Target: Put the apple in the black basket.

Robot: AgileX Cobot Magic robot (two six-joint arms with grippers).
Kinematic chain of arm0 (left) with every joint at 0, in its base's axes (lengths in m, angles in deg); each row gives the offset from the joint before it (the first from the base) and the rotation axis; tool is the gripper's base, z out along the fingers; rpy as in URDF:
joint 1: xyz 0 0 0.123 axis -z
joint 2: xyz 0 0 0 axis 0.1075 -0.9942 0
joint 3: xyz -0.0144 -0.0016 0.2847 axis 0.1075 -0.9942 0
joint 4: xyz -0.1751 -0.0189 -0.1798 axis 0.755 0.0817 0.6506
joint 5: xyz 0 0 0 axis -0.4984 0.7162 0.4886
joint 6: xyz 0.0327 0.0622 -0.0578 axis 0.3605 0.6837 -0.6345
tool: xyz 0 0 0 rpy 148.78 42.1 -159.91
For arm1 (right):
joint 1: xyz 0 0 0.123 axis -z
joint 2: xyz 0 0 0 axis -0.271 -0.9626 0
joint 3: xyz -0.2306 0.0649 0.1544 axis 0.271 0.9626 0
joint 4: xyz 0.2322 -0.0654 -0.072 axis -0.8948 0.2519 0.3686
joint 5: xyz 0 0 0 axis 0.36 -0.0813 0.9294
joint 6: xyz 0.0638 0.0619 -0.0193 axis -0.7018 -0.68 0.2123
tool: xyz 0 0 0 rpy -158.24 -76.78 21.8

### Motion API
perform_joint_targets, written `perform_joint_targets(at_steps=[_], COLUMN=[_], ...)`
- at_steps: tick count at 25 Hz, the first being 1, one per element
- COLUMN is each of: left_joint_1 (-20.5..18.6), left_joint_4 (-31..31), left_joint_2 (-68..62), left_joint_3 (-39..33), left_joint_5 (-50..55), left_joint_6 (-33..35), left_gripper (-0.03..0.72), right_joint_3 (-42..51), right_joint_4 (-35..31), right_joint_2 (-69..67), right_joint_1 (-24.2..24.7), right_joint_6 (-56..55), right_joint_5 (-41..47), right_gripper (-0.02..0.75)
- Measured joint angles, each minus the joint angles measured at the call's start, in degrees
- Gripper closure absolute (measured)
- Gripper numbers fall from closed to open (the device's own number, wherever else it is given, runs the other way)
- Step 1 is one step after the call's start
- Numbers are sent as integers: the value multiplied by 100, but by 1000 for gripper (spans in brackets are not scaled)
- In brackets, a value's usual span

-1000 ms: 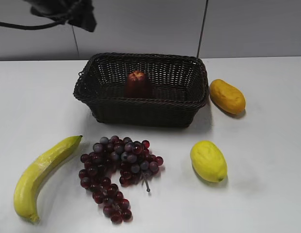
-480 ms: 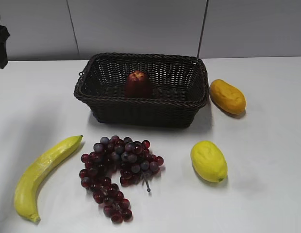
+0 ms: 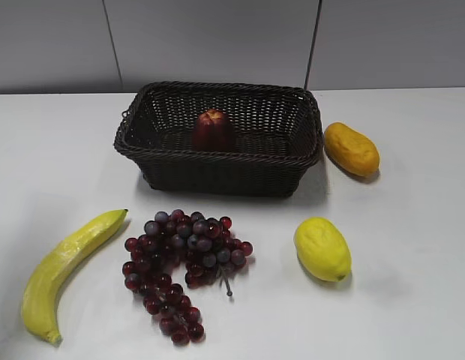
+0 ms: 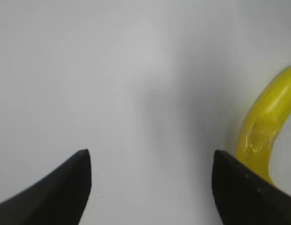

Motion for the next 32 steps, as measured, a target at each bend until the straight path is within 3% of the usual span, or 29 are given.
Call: perform_joint_targets(at_steps=[8,15,24,32], left_joint_1=[0,0,0,0], left_joint_4=[21,173,322,322], left_joint_2=[1704,3075,5090,6691], left_joint_3=[-2252,-3488,-4217,-4271], left_joint_5=[-762,-845,-819,-775], left_joint_6=[-14,-19,-275,-292], left_gripper=[98,98,98,98], right_joint_3=[0,0,0,0], right_joint_4=[0,0,0,0], right_joint_2=[0,0,0,0], right_joint_1=[0,0,0,0], right_joint_6=[0,0,0,5], right_joint_5=[0,0,0,0], right_gripper=[165,165,165,165])
